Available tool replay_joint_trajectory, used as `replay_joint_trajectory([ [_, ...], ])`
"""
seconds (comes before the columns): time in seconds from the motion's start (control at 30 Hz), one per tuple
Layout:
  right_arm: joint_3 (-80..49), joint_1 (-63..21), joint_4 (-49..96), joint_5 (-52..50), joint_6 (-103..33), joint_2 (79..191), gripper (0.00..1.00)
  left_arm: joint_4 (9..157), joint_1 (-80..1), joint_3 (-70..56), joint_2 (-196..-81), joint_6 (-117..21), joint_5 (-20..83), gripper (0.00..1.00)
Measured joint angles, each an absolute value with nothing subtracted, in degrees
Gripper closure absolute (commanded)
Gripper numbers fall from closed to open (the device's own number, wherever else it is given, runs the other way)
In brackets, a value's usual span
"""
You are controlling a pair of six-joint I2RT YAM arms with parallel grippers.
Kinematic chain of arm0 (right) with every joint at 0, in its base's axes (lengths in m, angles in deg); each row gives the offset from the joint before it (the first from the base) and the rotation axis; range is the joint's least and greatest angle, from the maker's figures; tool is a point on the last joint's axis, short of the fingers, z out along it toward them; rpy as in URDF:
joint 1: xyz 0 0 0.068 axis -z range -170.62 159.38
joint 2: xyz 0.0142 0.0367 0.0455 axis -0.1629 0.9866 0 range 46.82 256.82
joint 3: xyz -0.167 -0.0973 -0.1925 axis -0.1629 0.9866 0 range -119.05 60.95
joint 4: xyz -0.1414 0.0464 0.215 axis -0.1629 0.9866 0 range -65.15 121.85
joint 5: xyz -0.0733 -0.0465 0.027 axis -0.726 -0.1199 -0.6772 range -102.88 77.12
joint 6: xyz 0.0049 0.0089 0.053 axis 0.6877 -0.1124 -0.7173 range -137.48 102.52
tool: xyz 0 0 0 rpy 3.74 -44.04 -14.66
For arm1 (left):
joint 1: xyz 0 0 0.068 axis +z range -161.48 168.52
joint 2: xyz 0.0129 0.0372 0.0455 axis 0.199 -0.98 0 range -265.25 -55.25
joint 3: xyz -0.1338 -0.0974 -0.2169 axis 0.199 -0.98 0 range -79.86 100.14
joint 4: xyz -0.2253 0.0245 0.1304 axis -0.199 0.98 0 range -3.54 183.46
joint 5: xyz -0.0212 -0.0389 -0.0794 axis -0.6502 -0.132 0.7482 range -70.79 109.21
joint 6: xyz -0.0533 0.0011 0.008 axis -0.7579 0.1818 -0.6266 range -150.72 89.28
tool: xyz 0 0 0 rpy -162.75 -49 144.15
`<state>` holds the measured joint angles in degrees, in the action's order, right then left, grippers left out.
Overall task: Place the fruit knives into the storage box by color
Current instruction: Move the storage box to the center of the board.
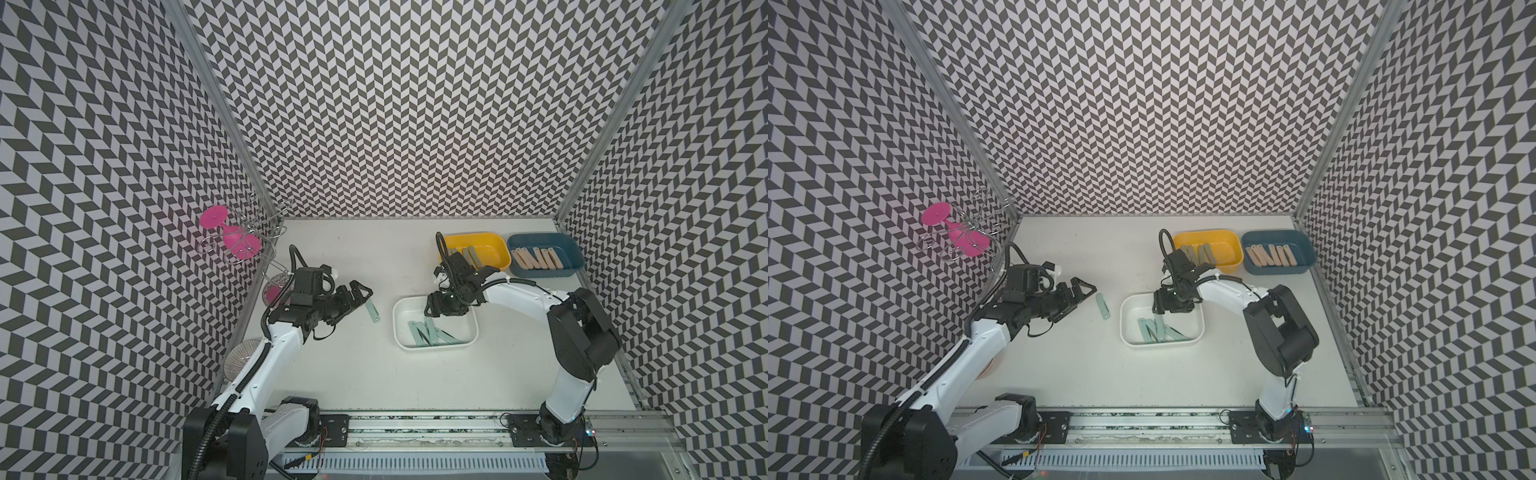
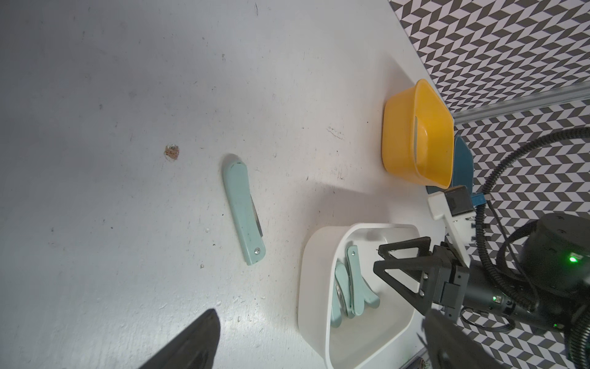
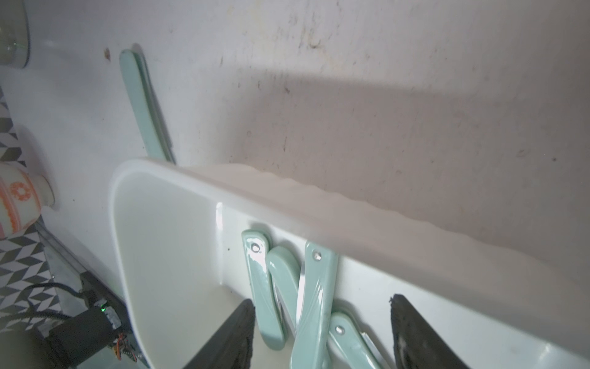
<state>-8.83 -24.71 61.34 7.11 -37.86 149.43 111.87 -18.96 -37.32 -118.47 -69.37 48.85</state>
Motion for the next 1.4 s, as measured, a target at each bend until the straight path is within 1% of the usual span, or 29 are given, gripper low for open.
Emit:
replay_joint_trajectory([
  [0.47, -9.9, -25.8, 72.6, 12.7, -32.5, 149.1, 0.32, 111.0, -19.0, -38.1, -120.1, -70.1, 48.9, 0.0],
  [0.87, -13.9, -27.9, 75.3, 15.4, -29.6, 156.3, 0.32, 109.6, -19.0, -39.7, -120.1, -71.2, 48.8, 0.0],
  [1.23, -14.7, -28.3, 75.8, 16.9, -29.1, 157.2, 0.31, 108.8, -19.0, -39.9, -120.7, -71.6, 48.8, 0.0],
  [1.4, -14.8, -29.9, 77.3, 18.2, -28.1, 157.2, 0.31, 108.7, -19.0, -39.9, -121.0, -71.6, 48.8, 0.0],
])
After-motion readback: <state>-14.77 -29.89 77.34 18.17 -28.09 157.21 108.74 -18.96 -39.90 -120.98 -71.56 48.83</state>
